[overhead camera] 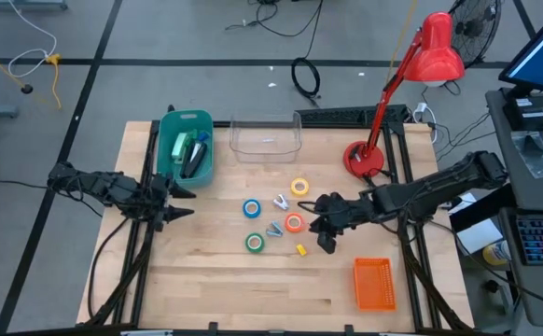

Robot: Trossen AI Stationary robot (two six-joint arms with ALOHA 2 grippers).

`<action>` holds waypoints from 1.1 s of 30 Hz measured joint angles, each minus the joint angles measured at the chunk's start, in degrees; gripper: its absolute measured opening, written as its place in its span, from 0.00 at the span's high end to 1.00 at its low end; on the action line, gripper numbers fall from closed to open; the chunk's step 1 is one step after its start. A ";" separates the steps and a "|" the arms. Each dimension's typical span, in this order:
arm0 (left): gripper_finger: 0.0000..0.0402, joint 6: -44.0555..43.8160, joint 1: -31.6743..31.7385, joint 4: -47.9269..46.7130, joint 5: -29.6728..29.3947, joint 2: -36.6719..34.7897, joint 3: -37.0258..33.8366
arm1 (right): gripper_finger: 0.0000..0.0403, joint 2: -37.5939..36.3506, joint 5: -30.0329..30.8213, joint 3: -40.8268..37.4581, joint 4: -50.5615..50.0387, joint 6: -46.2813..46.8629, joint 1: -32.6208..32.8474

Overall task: Pick and place Stapler, Stapler remover, tape
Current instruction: Put the yellow stapler into the green bin

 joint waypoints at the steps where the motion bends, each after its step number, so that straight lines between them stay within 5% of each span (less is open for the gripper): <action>1: 0.33 0.00 0.01 -0.09 0.00 0.00 0.00 | 0.84 0.17 -1.03 0.50 -1.71 0.88 -0.02; 13: 0.33 0.09 -0.01 -0.67 -0.02 0.00 -0.02 | 0.58 6.28 -10.58 0.75 -3.67 9.77 -0.82; 33: 0.33 0.24 0.00 -1.58 0.07 0.00 -0.02 | 0.63 12.17 -13.03 0.71 -0.21 13.88 -0.79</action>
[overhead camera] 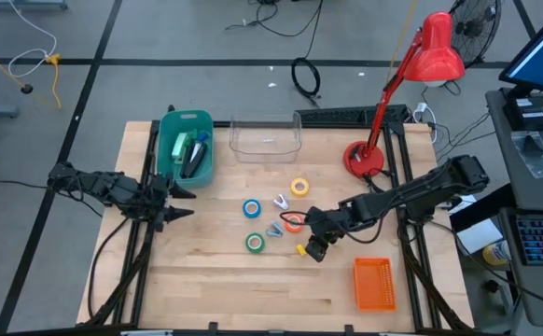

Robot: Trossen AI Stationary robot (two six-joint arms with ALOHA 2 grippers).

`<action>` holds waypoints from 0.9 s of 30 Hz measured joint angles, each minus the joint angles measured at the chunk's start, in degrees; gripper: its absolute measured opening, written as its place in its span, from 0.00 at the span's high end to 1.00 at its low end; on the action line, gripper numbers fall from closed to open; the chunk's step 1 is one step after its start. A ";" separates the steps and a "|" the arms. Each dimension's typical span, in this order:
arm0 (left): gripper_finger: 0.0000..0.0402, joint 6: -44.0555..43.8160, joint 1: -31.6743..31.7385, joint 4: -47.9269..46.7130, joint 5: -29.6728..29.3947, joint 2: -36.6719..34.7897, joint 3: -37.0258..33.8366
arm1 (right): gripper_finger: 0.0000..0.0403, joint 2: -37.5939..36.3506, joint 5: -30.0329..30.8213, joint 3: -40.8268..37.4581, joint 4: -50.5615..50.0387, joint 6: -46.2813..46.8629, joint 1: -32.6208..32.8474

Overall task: Pick and place Stapler, Stapler remover, tape
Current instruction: Put the yellow stapler into the green bin

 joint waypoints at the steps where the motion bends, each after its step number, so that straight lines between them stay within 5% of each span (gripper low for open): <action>1: 0.33 0.04 -0.01 0.04 0.01 0.00 0.00 | 0.63 0.00 -0.01 0.00 -0.13 0.25 0.00; 19: 0.33 -0.02 -0.01 -0.03 0.08 0.00 0.00 | 0.64 -0.02 0.16 0.00 10.56 -0.59 -0.02; 27: 0.33 -0.13 -0.01 -0.03 0.06 0.00 0.00 | 0.49 -0.02 1.32 0.00 10.81 0.72 -0.04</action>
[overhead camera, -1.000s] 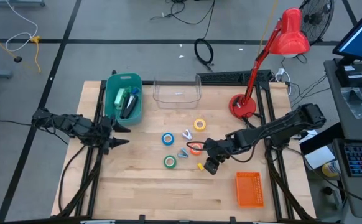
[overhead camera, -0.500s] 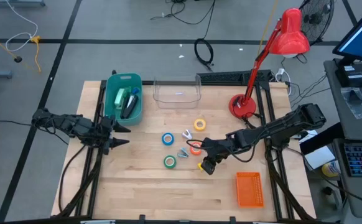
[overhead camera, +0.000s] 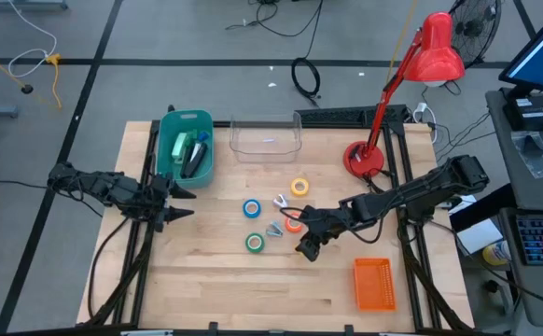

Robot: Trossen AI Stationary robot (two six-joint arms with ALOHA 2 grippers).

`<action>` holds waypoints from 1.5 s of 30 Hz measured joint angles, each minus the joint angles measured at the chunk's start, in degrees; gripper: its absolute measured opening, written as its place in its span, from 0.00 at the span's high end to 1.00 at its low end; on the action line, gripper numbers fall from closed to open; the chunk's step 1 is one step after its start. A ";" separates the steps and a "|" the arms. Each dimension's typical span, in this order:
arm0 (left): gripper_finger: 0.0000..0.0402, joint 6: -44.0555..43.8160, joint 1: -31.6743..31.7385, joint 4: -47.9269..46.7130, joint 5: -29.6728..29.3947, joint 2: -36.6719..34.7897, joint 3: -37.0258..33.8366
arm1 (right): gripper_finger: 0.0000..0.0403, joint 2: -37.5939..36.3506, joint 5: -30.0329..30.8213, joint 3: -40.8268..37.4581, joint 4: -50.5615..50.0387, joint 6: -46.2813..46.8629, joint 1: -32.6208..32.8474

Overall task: Pick and place Stapler, Stapler remover, tape
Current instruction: Put the yellow stapler into the green bin

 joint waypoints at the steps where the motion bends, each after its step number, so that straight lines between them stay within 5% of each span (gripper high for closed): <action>1: 0.33 0.00 0.02 -0.01 0.01 0.00 0.00 | 0.46 0.00 0.97 0.00 -0.27 1.54 0.04; 11: 0.33 0.24 0.00 -0.26 0.00 0.00 0.00 | 0.32 0.00 3.02 0.00 3.32 1.84 3.52; 23: 0.33 0.81 0.02 -0.30 0.00 0.00 0.00 | 0.32 2.54 13.83 5.02 -1.48 7.51 8.01; 29: 0.33 0.39 0.00 -0.37 0.01 0.02 0.00 | 0.32 9.41 9.69 9.27 -13.64 9.18 8.22; 36: 0.33 0.20 0.00 -0.44 1.50 0.00 0.00 | 0.32 9.58 19.20 12.74 -22.52 11.55 8.09; 45: 0.33 0.37 0.01 -0.66 2.08 0.02 0.00 | 0.33 12.13 18.25 12.61 -22.53 11.90 7.67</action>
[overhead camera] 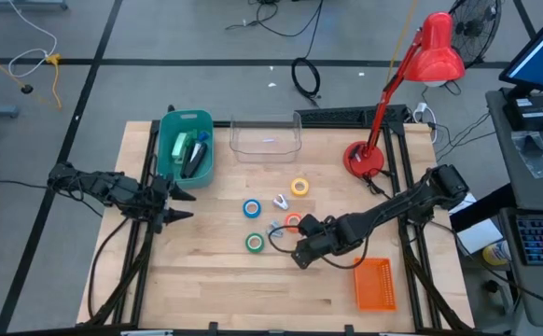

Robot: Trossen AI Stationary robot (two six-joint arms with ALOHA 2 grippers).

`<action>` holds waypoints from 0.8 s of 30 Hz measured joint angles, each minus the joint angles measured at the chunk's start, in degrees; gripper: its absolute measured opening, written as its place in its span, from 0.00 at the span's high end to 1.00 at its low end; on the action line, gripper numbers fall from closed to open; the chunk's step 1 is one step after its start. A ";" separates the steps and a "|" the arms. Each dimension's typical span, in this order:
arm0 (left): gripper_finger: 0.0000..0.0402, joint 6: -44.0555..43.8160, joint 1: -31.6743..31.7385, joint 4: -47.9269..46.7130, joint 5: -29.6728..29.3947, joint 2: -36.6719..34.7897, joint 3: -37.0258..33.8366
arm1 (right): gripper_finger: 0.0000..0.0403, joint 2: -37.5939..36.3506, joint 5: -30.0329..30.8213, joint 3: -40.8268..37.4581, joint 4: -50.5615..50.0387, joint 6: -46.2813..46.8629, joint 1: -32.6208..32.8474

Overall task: Pick and place Stapler, Stapler remover, tape
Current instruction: Put the yellow stapler into the green bin

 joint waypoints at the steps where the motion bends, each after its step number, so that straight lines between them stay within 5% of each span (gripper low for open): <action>1: 0.33 0.02 -0.01 -0.02 0.11 0.00 0.00 | 0.33 -0.07 0.03 0.07 -0.03 -0.03 0.00; 16: 0.33 1.29 -0.01 -0.11 0.83 0.00 0.00 | 0.32 -0.11 -0.32 0.02 11.39 -6.05 -0.19; 24: 0.33 1.31 -0.01 -0.11 0.85 0.00 0.00 | 0.33 -0.11 -7.58 0.00 8.69 -6.82 -1.66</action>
